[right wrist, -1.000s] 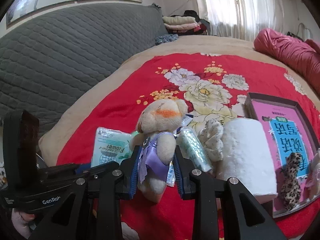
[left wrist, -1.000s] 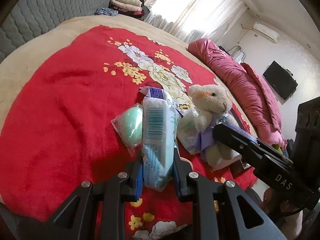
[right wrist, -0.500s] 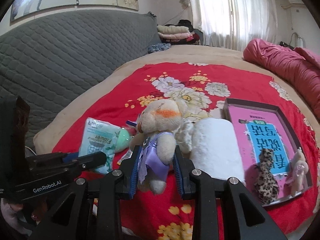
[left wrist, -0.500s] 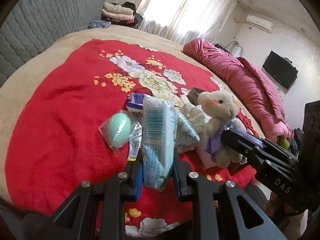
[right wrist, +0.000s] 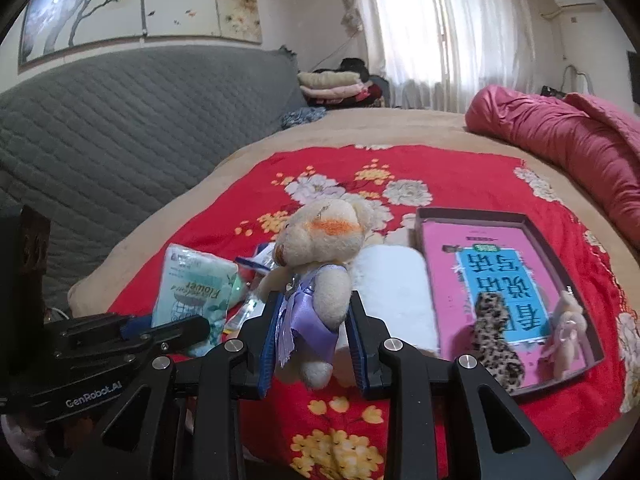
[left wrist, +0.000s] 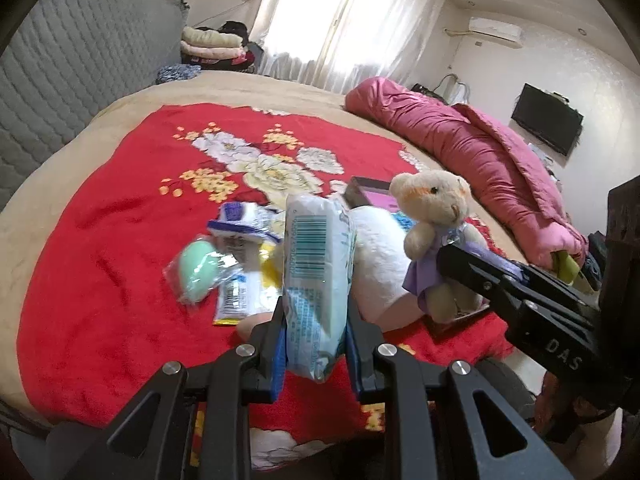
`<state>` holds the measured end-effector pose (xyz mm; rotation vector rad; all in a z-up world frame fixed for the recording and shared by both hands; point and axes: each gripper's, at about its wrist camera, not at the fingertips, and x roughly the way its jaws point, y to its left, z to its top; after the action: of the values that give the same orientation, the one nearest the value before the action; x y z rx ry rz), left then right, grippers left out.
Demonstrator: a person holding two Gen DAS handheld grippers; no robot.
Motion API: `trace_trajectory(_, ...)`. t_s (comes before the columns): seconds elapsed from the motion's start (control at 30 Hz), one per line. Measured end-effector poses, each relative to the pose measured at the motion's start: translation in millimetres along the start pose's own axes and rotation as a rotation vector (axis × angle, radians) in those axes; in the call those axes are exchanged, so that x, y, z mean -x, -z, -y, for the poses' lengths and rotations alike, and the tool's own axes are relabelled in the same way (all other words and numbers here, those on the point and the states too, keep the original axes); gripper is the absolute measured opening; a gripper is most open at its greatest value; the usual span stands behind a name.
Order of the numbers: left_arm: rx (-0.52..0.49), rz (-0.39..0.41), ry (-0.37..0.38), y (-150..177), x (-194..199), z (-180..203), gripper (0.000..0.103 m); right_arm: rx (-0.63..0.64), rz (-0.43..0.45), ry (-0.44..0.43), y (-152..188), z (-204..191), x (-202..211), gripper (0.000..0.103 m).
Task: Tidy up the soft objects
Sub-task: 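Carry the wipes pack and purple-dress bear over the pink tray with both tools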
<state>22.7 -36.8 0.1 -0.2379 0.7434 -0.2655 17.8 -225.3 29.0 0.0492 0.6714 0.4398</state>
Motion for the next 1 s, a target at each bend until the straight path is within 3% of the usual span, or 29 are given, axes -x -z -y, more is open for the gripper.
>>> trace_trajectory(0.43,-0.024,0.019,0.07,-10,3,44,0.025,-0.075,0.078,0.105,1,45,37,0.031)
trace_trajectory(1.0,-0.093,0.037,0.129,-30,-11,101,0.025,-0.114,0.17,0.175,-1,68,65,0.031)
